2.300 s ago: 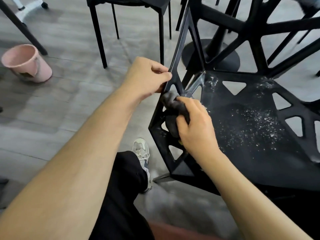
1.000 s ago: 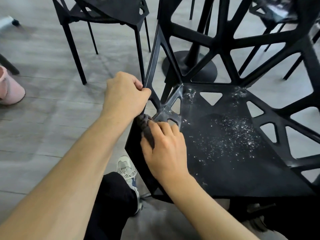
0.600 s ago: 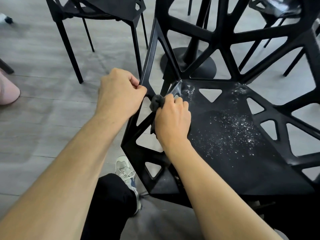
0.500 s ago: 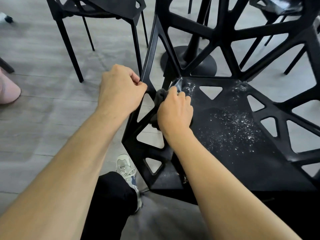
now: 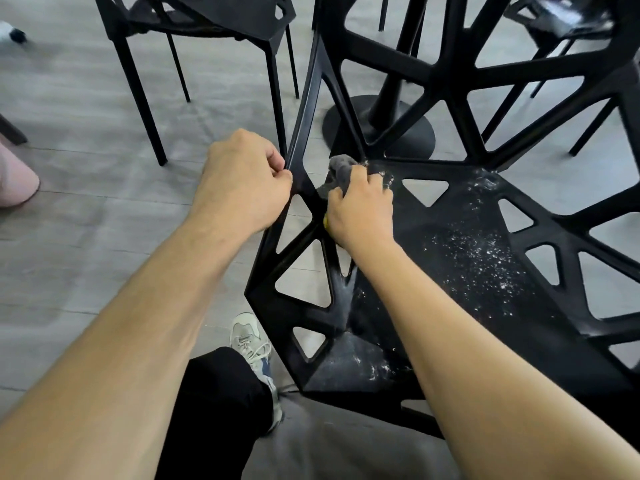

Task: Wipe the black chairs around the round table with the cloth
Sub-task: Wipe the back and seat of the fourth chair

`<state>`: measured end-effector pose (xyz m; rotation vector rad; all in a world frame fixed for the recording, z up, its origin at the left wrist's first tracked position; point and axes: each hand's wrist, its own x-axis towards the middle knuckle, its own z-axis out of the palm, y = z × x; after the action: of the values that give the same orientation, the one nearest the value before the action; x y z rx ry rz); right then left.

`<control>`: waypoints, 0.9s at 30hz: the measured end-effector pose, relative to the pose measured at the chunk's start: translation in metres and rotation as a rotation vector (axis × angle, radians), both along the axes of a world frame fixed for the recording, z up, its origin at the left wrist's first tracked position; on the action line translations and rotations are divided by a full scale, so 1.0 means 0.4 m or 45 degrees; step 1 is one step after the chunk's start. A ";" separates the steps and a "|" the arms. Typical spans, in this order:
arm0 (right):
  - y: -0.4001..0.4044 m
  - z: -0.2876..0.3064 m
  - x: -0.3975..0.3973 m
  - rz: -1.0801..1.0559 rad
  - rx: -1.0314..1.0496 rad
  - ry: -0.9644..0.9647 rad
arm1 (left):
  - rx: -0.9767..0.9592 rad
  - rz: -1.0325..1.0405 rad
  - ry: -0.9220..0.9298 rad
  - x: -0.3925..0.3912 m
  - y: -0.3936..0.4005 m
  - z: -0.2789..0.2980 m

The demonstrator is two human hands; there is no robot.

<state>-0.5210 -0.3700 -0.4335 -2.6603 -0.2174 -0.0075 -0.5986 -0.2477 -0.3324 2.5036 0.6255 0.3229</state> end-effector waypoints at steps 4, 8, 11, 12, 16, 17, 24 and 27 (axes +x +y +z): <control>-0.031 0.016 -0.096 0.153 0.192 -0.008 | 0.027 0.009 0.007 0.007 -0.006 0.000; -0.092 -0.005 -0.152 0.382 0.218 -0.094 | 0.059 0.027 -0.010 -0.004 -0.013 -0.010; -0.086 -0.020 -0.083 0.229 0.136 -0.097 | 0.048 0.041 -0.006 -0.013 -0.019 -0.002; -0.079 -0.011 -0.051 0.140 0.120 -0.030 | 0.039 0.057 -0.002 -0.017 -0.023 -0.001; -0.097 0.034 0.047 0.169 0.010 0.002 | 0.098 0.066 -0.025 -0.022 -0.051 -0.016; -0.118 0.046 0.068 0.159 0.073 -0.066 | 0.180 0.025 -0.095 -0.018 -0.062 -0.023; -0.133 -0.001 0.196 0.372 -0.045 -0.281 | 0.800 -0.557 0.079 0.057 -0.142 -0.143; -0.135 -0.067 0.190 0.441 -0.159 -0.306 | 1.019 -0.547 0.462 0.067 -0.166 -0.190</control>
<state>-0.4449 -0.4240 -0.4603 -2.7043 -0.7772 -0.2090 -0.5720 -0.3143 -0.4086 3.4142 0.0481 -0.0764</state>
